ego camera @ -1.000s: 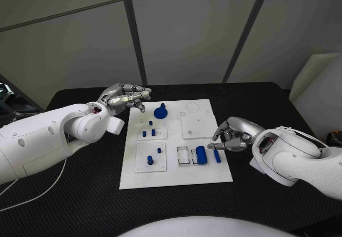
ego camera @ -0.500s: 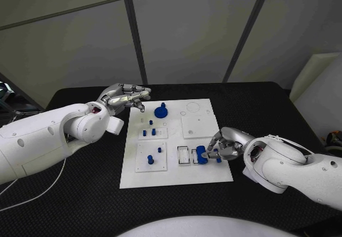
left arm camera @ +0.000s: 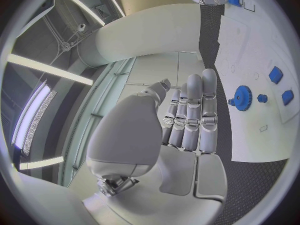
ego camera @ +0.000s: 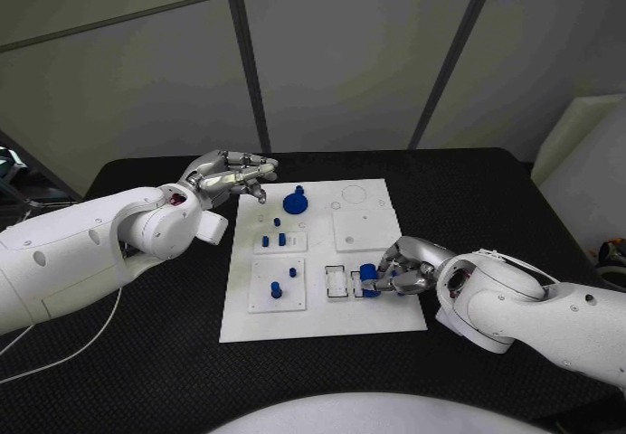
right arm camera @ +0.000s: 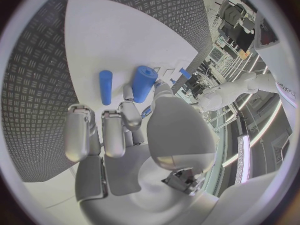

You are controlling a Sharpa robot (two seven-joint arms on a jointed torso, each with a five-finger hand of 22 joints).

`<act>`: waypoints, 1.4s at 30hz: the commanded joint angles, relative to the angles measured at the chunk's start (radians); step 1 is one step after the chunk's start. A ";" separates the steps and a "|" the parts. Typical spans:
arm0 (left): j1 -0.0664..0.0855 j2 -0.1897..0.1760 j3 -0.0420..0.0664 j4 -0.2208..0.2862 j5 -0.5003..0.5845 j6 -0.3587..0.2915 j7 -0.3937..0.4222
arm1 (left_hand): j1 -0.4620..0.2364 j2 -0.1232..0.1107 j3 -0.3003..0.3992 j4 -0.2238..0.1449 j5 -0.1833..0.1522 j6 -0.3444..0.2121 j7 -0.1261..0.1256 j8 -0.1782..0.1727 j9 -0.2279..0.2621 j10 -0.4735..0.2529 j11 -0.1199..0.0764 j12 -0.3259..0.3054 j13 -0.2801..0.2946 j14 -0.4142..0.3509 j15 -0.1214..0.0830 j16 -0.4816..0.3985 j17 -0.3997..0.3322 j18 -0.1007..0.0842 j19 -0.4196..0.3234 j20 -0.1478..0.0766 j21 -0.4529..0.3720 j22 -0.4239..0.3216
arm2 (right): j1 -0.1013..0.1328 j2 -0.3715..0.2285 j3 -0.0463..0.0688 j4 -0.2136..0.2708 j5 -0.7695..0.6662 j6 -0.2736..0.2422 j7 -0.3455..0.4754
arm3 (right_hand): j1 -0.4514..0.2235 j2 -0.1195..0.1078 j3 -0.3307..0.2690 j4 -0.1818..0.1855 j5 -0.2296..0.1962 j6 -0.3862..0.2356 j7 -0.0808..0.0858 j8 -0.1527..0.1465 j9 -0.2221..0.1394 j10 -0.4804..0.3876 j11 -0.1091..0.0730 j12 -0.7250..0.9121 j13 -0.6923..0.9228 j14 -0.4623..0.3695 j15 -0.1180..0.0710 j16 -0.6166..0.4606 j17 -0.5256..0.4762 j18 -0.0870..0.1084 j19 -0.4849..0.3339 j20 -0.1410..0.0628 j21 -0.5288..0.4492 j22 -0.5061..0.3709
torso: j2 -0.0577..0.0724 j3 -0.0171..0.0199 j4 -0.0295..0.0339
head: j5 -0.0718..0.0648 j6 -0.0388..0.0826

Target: Assemble the parts on the task board

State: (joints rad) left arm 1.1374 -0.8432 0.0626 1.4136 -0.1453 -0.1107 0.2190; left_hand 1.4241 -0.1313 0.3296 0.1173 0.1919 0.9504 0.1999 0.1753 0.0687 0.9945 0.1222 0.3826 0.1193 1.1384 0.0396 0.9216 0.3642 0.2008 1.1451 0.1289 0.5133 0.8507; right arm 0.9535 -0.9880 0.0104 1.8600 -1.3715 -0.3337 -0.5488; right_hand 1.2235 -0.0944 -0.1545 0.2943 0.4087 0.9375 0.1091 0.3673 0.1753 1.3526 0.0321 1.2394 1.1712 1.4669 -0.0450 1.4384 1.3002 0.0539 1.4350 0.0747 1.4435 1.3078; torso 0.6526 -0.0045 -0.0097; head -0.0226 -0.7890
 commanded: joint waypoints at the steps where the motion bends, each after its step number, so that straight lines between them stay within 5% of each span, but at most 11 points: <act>1: 0.001 -0.001 0.001 0.003 0.004 0.005 0.005 | -0.006 0.003 -0.008 0.001 -0.003 -0.006 0.000 0.004 0.000 -0.007 0.003 0.006 0.001 -0.008 0.001 0.004 -0.001 -0.018 0.003 0.006 -0.005 -0.001 | -0.004 0.009 -0.002 -0.005 0.004 0.009 -0.006 | 0.000 0.011 -0.006 -0.002 0.000 -0.007 0.002 0.002 -0.002 0.005 -0.001 0.004 0.003 0.055 0.007 0.007 0.003 -0.010 0.008 0.001 0.006 0.102 | 0.000 -0.0003 -0.0003 | 0.001 -0.001; 9: 0.001 -0.001 0.001 0.003 0.004 0.005 0.004 | -0.006 0.003 -0.008 0.001 -0.003 -0.006 0.000 0.004 0.000 -0.007 0.003 0.006 0.001 -0.008 0.001 0.004 -0.001 -0.018 0.003 0.006 -0.005 -0.001 | -0.006 0.019 -0.002 -0.018 0.005 0.013 -0.011 | 0.030 0.022 -0.004 -0.007 -0.003 -0.005 -0.001 0.015 0.001 0.005 -0.004 0.006 0.012 0.056 0.005 0.009 0.009 -0.010 0.007 0.000 0.007 0.103 | -0.001 -0.0008 -0.0004 | 0.003 -0.002; 17: 0.001 -0.002 0.001 0.005 0.004 0.008 0.001 | -0.006 0.003 -0.008 0.001 -0.003 -0.006 0.000 0.004 0.000 -0.007 0.003 0.006 0.001 -0.008 0.001 0.004 -0.001 -0.018 0.003 0.006 -0.005 -0.001 | -0.006 0.021 -0.002 -0.022 0.007 0.007 -0.010 | 0.131 0.038 0.010 -0.033 0.066 0.001 -0.004 0.032 0.003 0.008 -0.008 0.008 0.028 0.057 0.002 0.016 0.025 -0.011 0.009 -0.004 0.009 0.107 | -0.001 -0.0005 0.0001 | 0.003 -0.002; 26: 0.001 -0.002 0.001 0.004 0.004 0.012 -0.002 | -0.006 0.003 -0.009 0.001 -0.003 -0.007 0.000 0.005 0.000 -0.008 0.003 0.007 0.001 -0.008 0.001 0.004 -0.001 -0.018 0.003 0.006 -0.006 -0.002 | -0.006 -0.011 -0.002 0.016 0.035 -0.065 0.005 | 0.151 0.058 0.010 -0.019 0.142 0.017 -0.009 0.039 0.002 0.018 -0.013 0.012 0.042 0.059 -0.002 0.020 0.034 -0.013 0.015 -0.007 0.016 0.116 | -0.001 -0.0003 -0.0018 | 0.003 0.000; 42: 0.001 -0.002 0.001 0.002 0.004 0.013 -0.005 | -0.005 0.003 -0.009 0.001 -0.003 -0.008 0.000 0.005 0.000 -0.009 0.003 0.007 0.001 -0.008 0.001 0.004 -0.002 -0.018 0.003 0.006 -0.006 -0.002 | -0.005 -0.041 -0.001 0.071 0.233 -0.209 0.098 | 0.142 0.066 0.003 -0.008 0.152 0.042 -0.018 0.043 0.005 0.029 -0.020 0.018 0.053 0.061 -0.007 0.025 0.045 -0.015 0.022 -0.010 0.023 0.126 | -0.001 -0.0024 -0.0019 | 0.005 0.000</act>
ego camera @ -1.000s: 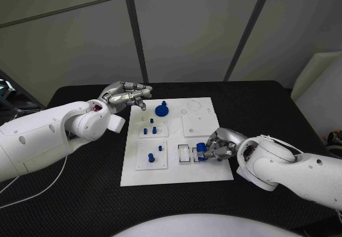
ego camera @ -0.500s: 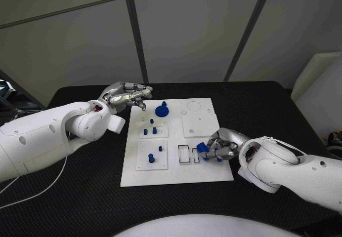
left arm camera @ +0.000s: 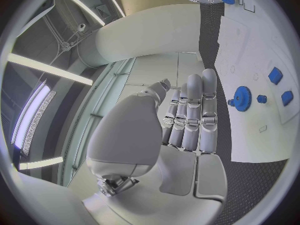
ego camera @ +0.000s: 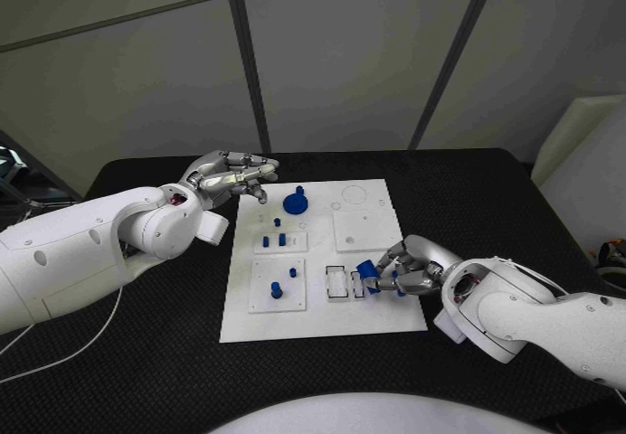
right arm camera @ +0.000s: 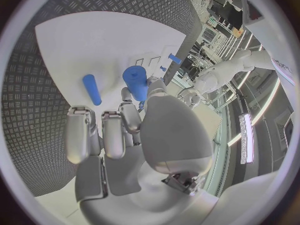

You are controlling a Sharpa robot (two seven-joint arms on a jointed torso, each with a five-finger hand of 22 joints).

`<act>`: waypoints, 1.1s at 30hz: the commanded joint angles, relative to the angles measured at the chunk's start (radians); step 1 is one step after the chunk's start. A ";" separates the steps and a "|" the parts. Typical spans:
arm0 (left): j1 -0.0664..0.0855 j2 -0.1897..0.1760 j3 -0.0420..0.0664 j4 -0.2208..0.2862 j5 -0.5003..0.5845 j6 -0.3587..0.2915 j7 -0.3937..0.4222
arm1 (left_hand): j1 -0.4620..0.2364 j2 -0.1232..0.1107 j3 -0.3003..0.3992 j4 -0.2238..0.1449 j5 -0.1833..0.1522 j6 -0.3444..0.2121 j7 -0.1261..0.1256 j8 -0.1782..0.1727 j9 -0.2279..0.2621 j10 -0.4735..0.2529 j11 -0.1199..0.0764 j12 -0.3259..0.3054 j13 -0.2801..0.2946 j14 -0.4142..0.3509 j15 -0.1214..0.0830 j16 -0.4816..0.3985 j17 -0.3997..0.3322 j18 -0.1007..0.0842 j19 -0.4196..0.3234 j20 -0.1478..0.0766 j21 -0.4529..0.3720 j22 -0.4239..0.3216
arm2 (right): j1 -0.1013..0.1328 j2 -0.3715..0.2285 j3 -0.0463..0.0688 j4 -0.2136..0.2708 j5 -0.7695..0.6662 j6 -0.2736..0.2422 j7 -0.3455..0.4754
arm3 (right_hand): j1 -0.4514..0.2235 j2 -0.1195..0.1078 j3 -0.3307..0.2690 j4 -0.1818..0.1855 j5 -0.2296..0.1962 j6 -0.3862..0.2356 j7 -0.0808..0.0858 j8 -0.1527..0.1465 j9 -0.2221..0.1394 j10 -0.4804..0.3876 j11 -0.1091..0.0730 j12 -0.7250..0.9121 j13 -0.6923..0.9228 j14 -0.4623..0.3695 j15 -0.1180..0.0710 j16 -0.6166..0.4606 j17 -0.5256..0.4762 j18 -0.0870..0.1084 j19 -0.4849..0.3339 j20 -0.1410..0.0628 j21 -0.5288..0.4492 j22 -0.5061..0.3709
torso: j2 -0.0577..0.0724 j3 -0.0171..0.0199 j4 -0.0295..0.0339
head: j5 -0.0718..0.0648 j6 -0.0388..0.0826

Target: Assemble the parts on the task board

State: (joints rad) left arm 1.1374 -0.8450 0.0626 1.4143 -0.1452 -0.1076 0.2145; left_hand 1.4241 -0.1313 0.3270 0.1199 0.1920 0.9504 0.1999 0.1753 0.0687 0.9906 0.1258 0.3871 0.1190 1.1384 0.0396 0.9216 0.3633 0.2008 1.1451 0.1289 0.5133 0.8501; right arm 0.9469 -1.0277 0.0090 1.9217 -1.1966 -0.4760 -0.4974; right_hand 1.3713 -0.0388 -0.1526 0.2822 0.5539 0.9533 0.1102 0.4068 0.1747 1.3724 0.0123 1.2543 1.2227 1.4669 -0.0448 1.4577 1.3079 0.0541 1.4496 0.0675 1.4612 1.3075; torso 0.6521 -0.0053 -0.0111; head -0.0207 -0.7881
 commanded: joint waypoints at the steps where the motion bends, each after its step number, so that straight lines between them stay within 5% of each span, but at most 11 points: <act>1: 0.001 0.000 0.001 0.001 0.004 0.009 0.000 | -0.005 0.003 -0.006 -0.002 -0.003 -0.008 0.000 0.005 0.000 -0.005 -0.001 0.003 0.001 -0.008 0.001 0.004 -0.001 -0.018 0.003 0.006 -0.006 -0.001 | 0.002 -0.001 0.001 0.011 0.059 -0.069 0.049 | -0.006 0.010 0.001 0.004 0.007 0.027 -0.019 0.003 0.005 0.009 0.000 0.004 0.002 0.061 -0.007 0.006 0.038 -0.015 0.008 -0.003 0.006 0.127 | 0.000 -0.0012 0.0001 | 0.003 -0.002; 6: 0.001 0.001 0.001 0.001 0.004 0.010 0.000 | -0.005 0.003 -0.006 -0.002 -0.003 -0.008 0.000 0.005 0.000 -0.005 -0.001 0.003 0.001 -0.008 0.001 0.004 -0.001 -0.018 0.003 0.006 -0.006 -0.001 | 0.002 0.012 0.001 0.013 0.064 -0.026 0.046 | -0.012 0.007 -0.005 0.006 0.002 0.030 -0.020 0.002 0.006 0.007 -0.001 -0.002 -0.003 0.061 -0.008 0.006 0.038 -0.015 0.008 -0.005 0.006 0.127 | 0.000 -0.0012 0.0023 | 0.003 -0.002; 10: 0.001 0.002 0.001 0.001 0.004 0.010 0.000 | -0.005 0.003 -0.006 -0.002 -0.003 -0.008 0.000 0.005 0.000 -0.005 -0.001 0.003 0.001 -0.008 0.001 0.004 -0.001 -0.018 0.003 0.006 -0.006 -0.001 | 0.002 0.033 0.002 0.001 0.066 0.025 0.043 | -0.028 0.008 -0.017 0.006 -0.041 0.035 -0.021 -0.004 0.007 0.007 -0.001 -0.009 -0.006 0.061 -0.009 0.005 0.037 -0.015 0.007 -0.006 0.005 0.127 | -0.001 -0.0012 0.0047 | 0.006 -0.004; 20: 0.002 0.004 0.001 0.002 0.004 0.010 -0.001 | -0.005 0.003 -0.006 -0.002 -0.003 -0.008 0.000 0.005 0.000 -0.005 -0.001 0.003 0.001 -0.008 0.001 0.004 -0.001 -0.018 0.003 0.006 -0.006 -0.001 | 0.002 0.086 0.002 -0.030 -0.012 0.127 0.005 | -0.075 0.013 -0.047 0.008 -0.080 0.048 -0.024 -0.010 0.012 0.006 -0.003 -0.023 -0.013 0.060 -0.010 0.002 0.034 -0.015 0.005 -0.007 0.004 0.125 | 0.000 -0.0009 0.0016 | 0.013 -0.002; 33: 0.002 0.005 0.001 0.003 0.004 0.011 -0.001 | -0.005 0.003 -0.006 -0.002 -0.003 -0.008 0.000 0.005 0.000 -0.005 -0.001 0.003 0.001 -0.008 0.001 0.004 -0.001 -0.018 0.003 0.006 -0.006 -0.001 | 0.002 0.114 0.002 -0.051 -0.116 0.105 -0.044 | -0.147 0.023 -0.086 0.010 -0.115 0.078 -0.037 -0.001 0.031 0.012 -0.013 -0.034 -0.011 0.060 -0.018 -0.001 0.032 -0.015 0.007 -0.014 0.004 0.128 | 0.000 -0.0001 0.0019 | 0.018 -0.001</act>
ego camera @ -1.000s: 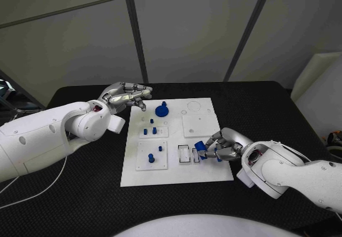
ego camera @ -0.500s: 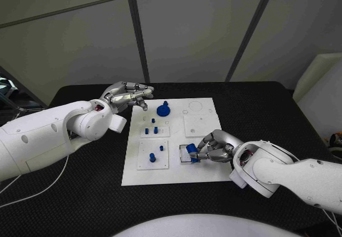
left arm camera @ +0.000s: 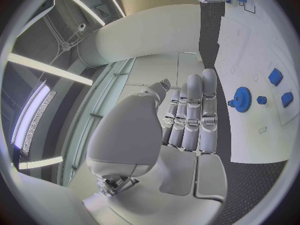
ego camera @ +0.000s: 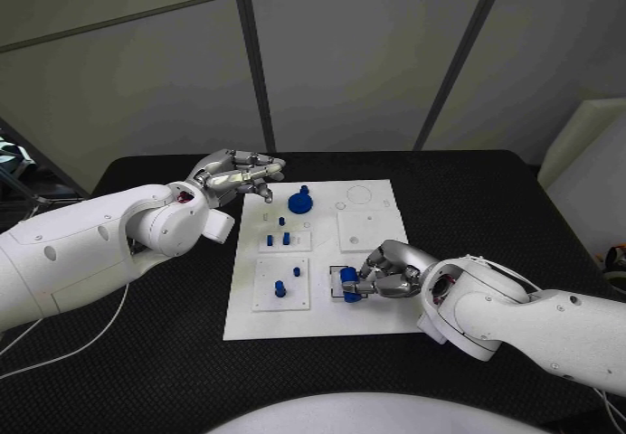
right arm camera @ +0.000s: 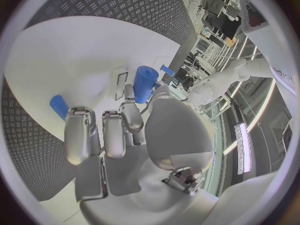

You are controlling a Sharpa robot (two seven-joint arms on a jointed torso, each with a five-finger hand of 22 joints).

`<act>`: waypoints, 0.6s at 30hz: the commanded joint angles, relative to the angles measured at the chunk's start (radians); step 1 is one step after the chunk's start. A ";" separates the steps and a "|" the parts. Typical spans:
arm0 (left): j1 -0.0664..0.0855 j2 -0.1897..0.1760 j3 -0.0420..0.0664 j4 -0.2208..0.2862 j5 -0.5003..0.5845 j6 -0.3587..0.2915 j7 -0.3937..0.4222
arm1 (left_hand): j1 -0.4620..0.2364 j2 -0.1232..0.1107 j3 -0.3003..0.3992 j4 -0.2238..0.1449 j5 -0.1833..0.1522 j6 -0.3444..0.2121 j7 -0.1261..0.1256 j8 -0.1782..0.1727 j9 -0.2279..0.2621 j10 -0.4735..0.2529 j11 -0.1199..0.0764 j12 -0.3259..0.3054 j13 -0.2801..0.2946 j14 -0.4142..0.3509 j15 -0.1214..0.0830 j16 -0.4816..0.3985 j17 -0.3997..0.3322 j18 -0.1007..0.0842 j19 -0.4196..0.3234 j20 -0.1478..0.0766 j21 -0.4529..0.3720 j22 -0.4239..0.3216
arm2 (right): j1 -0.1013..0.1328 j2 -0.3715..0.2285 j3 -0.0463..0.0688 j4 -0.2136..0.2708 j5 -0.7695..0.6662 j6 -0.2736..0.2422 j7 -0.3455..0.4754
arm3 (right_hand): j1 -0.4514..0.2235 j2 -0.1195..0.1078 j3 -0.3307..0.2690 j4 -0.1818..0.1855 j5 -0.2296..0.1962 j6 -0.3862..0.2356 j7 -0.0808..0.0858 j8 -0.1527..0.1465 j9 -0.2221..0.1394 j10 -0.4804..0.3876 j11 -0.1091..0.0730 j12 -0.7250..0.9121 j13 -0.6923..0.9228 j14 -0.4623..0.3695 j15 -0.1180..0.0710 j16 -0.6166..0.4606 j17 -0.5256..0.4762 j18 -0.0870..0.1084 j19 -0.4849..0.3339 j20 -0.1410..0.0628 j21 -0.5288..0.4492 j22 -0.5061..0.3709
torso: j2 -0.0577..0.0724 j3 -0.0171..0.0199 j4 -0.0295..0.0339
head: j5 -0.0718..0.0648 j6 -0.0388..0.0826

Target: Assemble the parts on the task board

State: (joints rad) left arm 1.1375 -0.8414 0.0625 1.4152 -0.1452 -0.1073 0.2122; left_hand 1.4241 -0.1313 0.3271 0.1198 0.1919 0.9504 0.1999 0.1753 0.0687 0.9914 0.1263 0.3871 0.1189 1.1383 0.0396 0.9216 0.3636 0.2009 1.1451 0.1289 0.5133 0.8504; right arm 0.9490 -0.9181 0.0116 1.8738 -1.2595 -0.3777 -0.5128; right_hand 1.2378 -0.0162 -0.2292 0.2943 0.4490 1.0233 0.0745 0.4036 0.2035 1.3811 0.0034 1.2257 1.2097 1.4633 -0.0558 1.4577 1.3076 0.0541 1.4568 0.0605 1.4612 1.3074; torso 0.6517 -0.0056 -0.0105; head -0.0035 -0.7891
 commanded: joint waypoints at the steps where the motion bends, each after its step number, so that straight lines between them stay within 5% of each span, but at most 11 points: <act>1: 0.002 0.001 0.001 0.002 0.003 0.011 0.001 | -0.005 0.003 -0.006 -0.002 -0.003 -0.008 0.000 0.005 0.000 -0.006 -0.001 0.003 0.002 -0.008 0.001 0.004 -0.001 -0.018 0.003 0.006 -0.006 -0.002 | 0.000 0.006 -0.001 -0.004 -0.055 0.006 -0.030 | -0.023 0.000 -0.014 -0.002 -0.025 0.009 -0.001 0.002 0.004 0.003 -0.005 -0.007 0.001 0.063 -0.008 -0.001 0.032 -0.015 -0.001 -0.008 0.004 0.128 | 0.000 0.0003 0.0013 | 0.001 0.000; 9: 0.002 0.000 0.001 0.003 0.003 0.010 0.001 | -0.005 0.003 -0.006 -0.002 -0.003 -0.008 0.000 0.005 0.000 -0.006 -0.001 0.003 0.002 -0.008 0.001 0.004 -0.001 -0.018 0.003 0.006 -0.006 -0.002 | 0.000 0.017 -0.001 -0.010 -0.060 -0.003 -0.028 | -0.104 -0.016 -0.022 0.000 -0.154 0.007 -0.002 0.002 0.020 0.003 -0.005 -0.018 0.001 0.062 -0.009 -0.006 0.027 -0.014 -0.003 -0.010 0.002 0.126 | 0.000 -0.0004 -0.0001 | 0.005 0.001; 18: 0.002 -0.001 0.001 0.004 0.003 0.011 0.000 | -0.005 0.003 -0.006 -0.002 -0.003 -0.008 0.000 0.005 0.000 -0.006 -0.001 0.003 0.002 -0.008 0.001 0.004 -0.001 -0.018 0.003 0.006 -0.006 -0.002 | 0.000 0.026 -0.001 -0.016 -0.061 -0.012 -0.024 | -0.116 -0.023 -0.015 0.000 -0.167 0.005 -0.002 0.001 0.023 0.002 -0.005 -0.021 0.000 0.062 -0.008 -0.008 0.026 -0.014 -0.004 -0.009 0.000 0.124 | 0.000 -0.0002 0.0002 | 0.007 0.001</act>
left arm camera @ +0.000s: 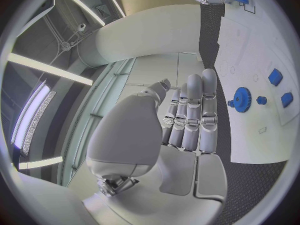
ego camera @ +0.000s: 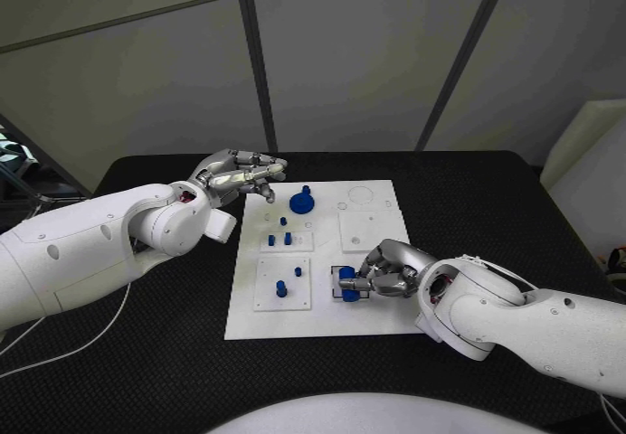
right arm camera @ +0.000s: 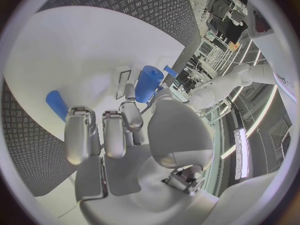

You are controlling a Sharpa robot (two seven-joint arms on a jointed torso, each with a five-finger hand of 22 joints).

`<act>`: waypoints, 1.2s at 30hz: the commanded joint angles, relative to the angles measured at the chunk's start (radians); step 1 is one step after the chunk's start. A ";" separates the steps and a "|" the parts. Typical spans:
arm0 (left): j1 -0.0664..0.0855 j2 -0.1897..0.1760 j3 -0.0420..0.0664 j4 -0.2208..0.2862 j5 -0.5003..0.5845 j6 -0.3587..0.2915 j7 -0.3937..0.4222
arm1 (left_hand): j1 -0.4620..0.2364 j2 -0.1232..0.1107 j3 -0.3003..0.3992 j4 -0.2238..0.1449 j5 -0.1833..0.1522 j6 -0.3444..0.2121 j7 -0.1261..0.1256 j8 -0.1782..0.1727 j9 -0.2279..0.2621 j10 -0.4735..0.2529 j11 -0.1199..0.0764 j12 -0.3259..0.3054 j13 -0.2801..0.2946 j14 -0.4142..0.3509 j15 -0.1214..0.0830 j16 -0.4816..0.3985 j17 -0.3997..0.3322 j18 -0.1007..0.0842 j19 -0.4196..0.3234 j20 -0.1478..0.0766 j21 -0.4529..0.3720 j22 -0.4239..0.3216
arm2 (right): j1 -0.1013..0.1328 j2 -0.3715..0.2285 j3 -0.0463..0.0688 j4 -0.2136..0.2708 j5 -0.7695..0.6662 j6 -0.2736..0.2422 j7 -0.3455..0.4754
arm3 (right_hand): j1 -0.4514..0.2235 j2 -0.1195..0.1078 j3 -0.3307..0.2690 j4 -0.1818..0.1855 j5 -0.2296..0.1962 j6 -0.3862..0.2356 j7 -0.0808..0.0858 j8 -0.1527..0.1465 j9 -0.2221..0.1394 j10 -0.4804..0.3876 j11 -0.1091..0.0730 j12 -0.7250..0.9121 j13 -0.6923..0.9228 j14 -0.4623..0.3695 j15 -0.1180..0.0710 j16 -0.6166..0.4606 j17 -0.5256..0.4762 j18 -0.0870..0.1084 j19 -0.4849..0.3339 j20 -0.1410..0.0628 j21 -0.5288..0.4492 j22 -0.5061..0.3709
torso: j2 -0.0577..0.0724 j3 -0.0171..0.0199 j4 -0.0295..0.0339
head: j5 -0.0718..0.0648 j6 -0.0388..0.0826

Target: Assemble the parts on the task board

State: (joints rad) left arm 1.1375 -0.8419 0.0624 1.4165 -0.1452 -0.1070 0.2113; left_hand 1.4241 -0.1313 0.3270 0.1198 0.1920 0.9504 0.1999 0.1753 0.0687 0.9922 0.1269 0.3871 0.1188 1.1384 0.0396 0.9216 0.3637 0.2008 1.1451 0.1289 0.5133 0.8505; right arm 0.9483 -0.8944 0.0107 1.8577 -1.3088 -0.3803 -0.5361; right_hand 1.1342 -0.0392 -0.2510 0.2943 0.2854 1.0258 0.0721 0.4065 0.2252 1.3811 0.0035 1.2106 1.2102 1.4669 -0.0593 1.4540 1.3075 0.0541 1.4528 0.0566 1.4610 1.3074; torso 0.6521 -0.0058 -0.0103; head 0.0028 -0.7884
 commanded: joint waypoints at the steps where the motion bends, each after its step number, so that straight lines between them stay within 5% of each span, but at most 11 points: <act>1: 0.001 0.000 0.001 0.003 0.003 0.011 0.001 | -0.005 0.003 -0.006 -0.002 -0.003 -0.008 0.000 0.005 0.000 -0.007 -0.002 0.003 0.002 -0.008 0.001 0.004 -0.001 -0.018 0.003 0.006 -0.006 -0.002 | 0.001 0.003 0.000 -0.001 -0.012 -0.010 -0.001 | -0.015 -0.002 0.008 0.000 -0.006 0.002 0.001 -0.002 0.002 0.002 -0.005 -0.007 0.000 0.058 -0.005 -0.005 0.025 -0.014 0.000 -0.005 0.000 0.124 | 0.000 0.0000 0.0000 | 0.000 0.000; 13: 0.001 -0.002 0.001 0.004 0.003 0.012 0.000 | -0.005 0.003 -0.006 -0.002 -0.003 -0.008 0.000 0.005 0.000 -0.007 -0.002 0.003 0.002 -0.008 0.001 0.004 -0.001 -0.018 0.003 0.006 -0.006 -0.002 | 0.001 0.013 0.000 0.000 -0.012 -0.036 0.017 | -0.031 -0.011 0.019 0.001 -0.024 0.004 0.000 0.000 0.007 0.004 -0.005 -0.006 0.004 0.059 -0.005 -0.004 0.028 -0.014 0.001 -0.006 0.001 0.126 | 0.001 0.0002 -0.0005 | 0.003 0.000; 17: 0.001 -0.002 0.001 0.004 0.003 0.012 0.000 | -0.005 0.003 -0.006 -0.002 -0.003 -0.008 0.000 0.005 0.000 -0.007 -0.002 0.003 0.002 -0.008 0.001 0.004 -0.001 -0.018 0.003 0.006 -0.006 -0.002 | 0.001 0.015 0.000 -0.001 -0.012 -0.047 0.021 | -0.099 -0.021 0.036 0.001 -0.145 0.002 0.001 0.000 0.015 0.005 -0.007 -0.009 0.006 0.059 -0.005 -0.005 0.028 -0.014 0.001 -0.006 0.000 0.126 | 0.000 0.0001 -0.0009 | 0.004 -0.001; 19: 0.001 -0.002 0.001 0.004 0.003 0.012 0.000 | -0.005 0.003 -0.006 -0.002 -0.003 -0.008 0.000 0.005 0.000 -0.007 -0.002 0.003 0.002 -0.008 0.001 0.004 -0.001 -0.018 0.003 0.006 -0.006 -0.002 | 0.001 0.016 0.000 -0.002 -0.012 -0.052 0.022 | -0.123 -0.023 0.044 0.002 -0.172 0.001 0.000 0.000 0.018 0.005 -0.005 -0.010 0.007 0.059 -0.005 -0.005 0.028 -0.014 0.001 -0.006 0.000 0.126 | 0.000 -0.0001 -0.0001 | 0.005 -0.001; 23: 0.001 -0.002 0.001 0.004 0.003 0.013 -0.001 | -0.005 0.003 -0.006 -0.002 -0.003 -0.008 0.000 0.005 0.000 -0.007 -0.002 0.003 0.002 -0.008 0.001 0.004 -0.001 -0.018 0.003 0.006 -0.006 -0.002 | 0.001 0.012 0.000 -0.001 -0.018 -0.065 0.029 | -0.126 -0.020 0.053 0.001 -0.169 0.001 0.000 0.000 0.020 0.005 -0.005 -0.011 0.008 0.059 -0.005 -0.005 0.028 -0.014 0.001 -0.006 0.000 0.126 | 0.000 -0.0002 0.0006 | 0.005 -0.001; 27: 0.001 -0.003 0.001 0.004 0.003 0.013 -0.001 | -0.005 0.003 -0.006 -0.002 -0.003 -0.008 0.000 0.005 0.000 -0.007 -0.002 0.003 0.002 -0.008 0.001 0.004 -0.001 -0.018 0.003 0.006 -0.006 -0.002 | 0.001 0.001 0.000 0.008 -0.029 -0.081 0.054 | -0.088 -0.009 0.074 -0.003 -0.121 0.002 -0.001 0.002 0.027 0.008 -0.006 -0.009 0.013 0.060 -0.006 -0.005 0.031 -0.015 0.002 -0.006 0.001 0.128 | 0.000 0.0006 -0.0003 | 0.005 0.000; 31: 0.001 -0.005 0.001 0.005 0.003 0.013 -0.001 | -0.005 0.003 -0.006 -0.002 -0.003 -0.008 0.000 0.005 0.000 -0.007 -0.002 0.003 0.002 -0.008 0.001 0.004 -0.001 -0.018 0.003 0.006 -0.006 -0.002 | 0.001 -0.022 0.000 0.027 -0.040 -0.085 0.096 | 0.023 0.010 0.090 -0.019 -0.062 0.001 -0.003 0.004 0.036 0.010 -0.008 -0.010 0.019 0.061 -0.008 -0.004 0.034 -0.015 0.004 -0.007 0.002 0.130 | 0.000 0.0006 -0.0013 | 0.006 0.000; 36: 0.001 -0.005 0.001 0.004 0.003 0.013 -0.001 | -0.005 0.003 -0.006 -0.002 -0.003 -0.008 0.000 0.005 0.000 -0.007 -0.002 0.003 0.002 -0.008 0.001 0.004 -0.001 -0.018 0.003 0.006 -0.006 -0.002 | 0.001 -0.051 0.000 0.053 -0.051 -0.068 0.126 | 0.104 0.012 0.090 -0.040 -0.071 0.005 -0.005 0.008 0.044 0.011 -0.010 -0.012 0.022 0.061 -0.009 -0.004 0.035 -0.015 0.004 -0.009 0.002 0.131 | 0.000 0.0006 -0.0018 | 0.007 0.000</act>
State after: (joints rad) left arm 1.1375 -0.8468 0.0624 1.4187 -0.1451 -0.1051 0.2091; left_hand 1.4241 -0.1313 0.3271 0.1198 0.1920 0.9504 0.1999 0.1753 0.0687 0.9923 0.1270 0.3871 0.1188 1.1383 0.0396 0.9216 0.3638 0.2009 1.1451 0.1289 0.5133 0.8498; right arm 0.9482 -0.9430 0.0108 1.9024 -1.3388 -0.4423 -0.4633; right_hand 1.2308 -0.0276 -0.1614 0.2598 0.2185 1.0257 0.0722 0.4115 0.2688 1.3865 -0.0020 1.2026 1.2317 1.4668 -0.0592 1.4540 1.3073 0.0541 1.4564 0.0531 1.4609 1.3073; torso 0.6522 -0.0051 -0.0113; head 0.0086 -0.7880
